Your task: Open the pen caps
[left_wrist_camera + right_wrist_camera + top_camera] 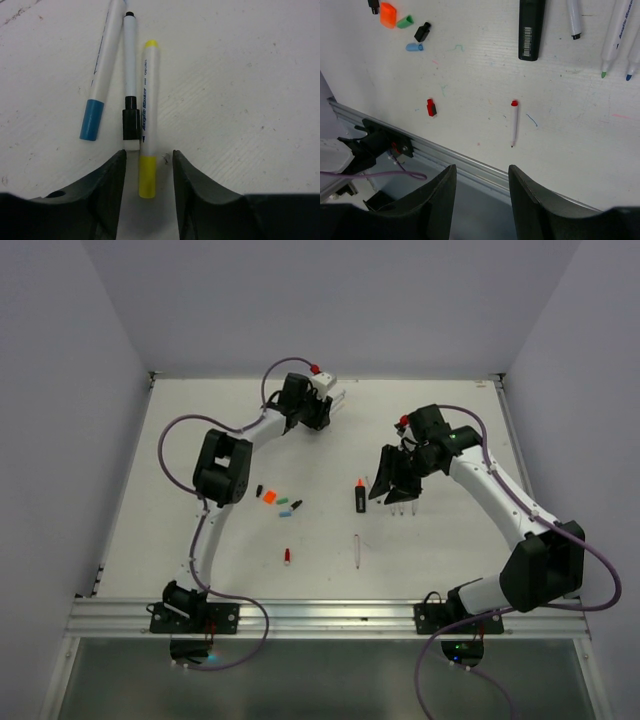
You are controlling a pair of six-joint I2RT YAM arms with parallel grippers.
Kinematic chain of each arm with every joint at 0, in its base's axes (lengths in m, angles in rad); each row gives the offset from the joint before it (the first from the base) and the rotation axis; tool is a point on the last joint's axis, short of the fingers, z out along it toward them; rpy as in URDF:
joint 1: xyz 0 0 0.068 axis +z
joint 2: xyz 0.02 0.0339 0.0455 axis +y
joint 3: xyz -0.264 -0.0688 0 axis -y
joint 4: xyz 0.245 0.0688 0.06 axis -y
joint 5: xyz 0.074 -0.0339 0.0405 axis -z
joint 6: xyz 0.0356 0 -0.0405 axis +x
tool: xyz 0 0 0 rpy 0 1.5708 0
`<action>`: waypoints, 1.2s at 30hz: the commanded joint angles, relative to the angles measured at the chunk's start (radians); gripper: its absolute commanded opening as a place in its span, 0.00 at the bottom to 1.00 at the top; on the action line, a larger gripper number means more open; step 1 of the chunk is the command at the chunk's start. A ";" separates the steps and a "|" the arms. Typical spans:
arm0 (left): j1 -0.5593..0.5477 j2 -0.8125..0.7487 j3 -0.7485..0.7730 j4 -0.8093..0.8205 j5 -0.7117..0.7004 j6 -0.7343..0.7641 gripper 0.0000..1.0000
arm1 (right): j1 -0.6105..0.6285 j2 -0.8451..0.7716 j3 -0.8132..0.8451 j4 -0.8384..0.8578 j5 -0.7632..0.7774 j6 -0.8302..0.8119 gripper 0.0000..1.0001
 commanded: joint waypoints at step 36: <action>-0.136 -0.705 -0.717 0.154 0.289 -0.392 0.00 | -0.014 -0.036 -0.027 0.216 -0.102 0.101 0.54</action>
